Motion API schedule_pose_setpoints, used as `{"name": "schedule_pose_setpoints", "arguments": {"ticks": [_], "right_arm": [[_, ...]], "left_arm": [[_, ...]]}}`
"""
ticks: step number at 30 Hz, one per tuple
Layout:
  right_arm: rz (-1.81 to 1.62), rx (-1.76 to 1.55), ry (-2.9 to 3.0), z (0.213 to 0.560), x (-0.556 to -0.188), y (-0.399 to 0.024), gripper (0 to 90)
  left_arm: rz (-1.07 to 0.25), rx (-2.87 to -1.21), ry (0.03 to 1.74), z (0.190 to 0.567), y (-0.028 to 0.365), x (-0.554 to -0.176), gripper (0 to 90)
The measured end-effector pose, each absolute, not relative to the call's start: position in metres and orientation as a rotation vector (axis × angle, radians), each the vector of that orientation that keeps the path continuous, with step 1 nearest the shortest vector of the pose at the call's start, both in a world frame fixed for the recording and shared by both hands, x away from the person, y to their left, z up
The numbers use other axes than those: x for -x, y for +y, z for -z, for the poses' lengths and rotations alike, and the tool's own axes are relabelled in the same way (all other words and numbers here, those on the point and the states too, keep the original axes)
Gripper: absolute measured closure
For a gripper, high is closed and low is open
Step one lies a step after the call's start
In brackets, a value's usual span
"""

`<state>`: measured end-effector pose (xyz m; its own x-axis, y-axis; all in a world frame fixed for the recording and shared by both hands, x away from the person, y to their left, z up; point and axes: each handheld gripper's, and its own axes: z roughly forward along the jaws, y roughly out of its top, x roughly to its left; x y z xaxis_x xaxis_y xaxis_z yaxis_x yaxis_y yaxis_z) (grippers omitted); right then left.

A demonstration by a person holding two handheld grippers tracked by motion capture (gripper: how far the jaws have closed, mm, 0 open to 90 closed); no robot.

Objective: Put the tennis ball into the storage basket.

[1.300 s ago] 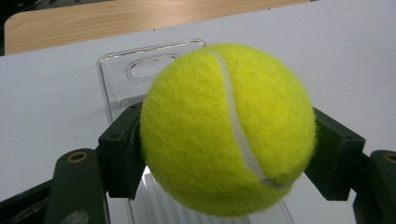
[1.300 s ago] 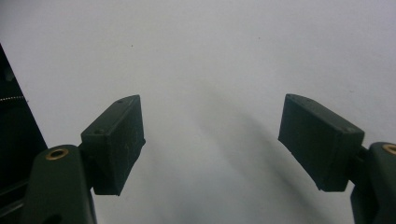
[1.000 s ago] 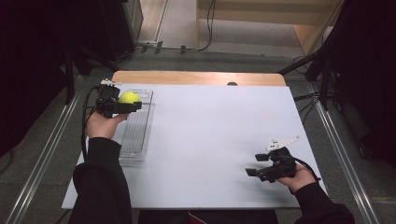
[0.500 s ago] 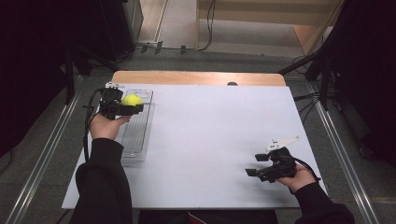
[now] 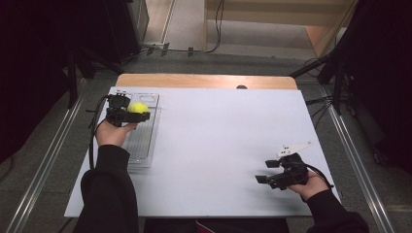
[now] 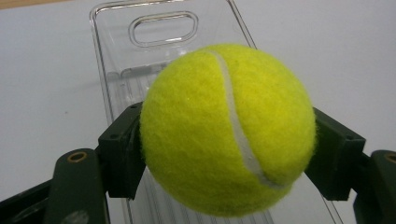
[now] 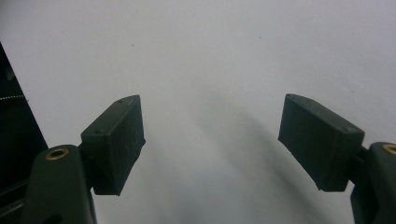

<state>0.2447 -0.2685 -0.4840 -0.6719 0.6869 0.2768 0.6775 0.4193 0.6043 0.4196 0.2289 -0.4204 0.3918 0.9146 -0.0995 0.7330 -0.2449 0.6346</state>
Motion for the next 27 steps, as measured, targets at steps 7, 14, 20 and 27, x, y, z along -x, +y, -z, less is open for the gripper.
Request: {"name": "schedule_pose_setpoints", "arguments": {"ticks": [7,14,20,27], "right_arm": [[-1.114,-1.263,2.636,0.484,-0.245,-0.268,20.4],[-1.113,-1.264,2.636,0.484,-0.245,-0.268,20.4],[-1.112,-1.268,2.632,0.484,-0.245,-0.269,20.4],[-1.113,-1.267,2.633,0.484,-0.245,-0.269,20.4]], "left_arm": [[-0.376,-2.067,1.422,0.427,0.228,-0.421,26.2],[-0.361,-2.086,1.431,0.431,0.227,-0.423,26.2],[-0.35,-2.09,1.437,0.433,0.226,-0.423,26.2],[-0.336,-2.081,1.449,0.433,0.227,-0.424,26.0]]}}
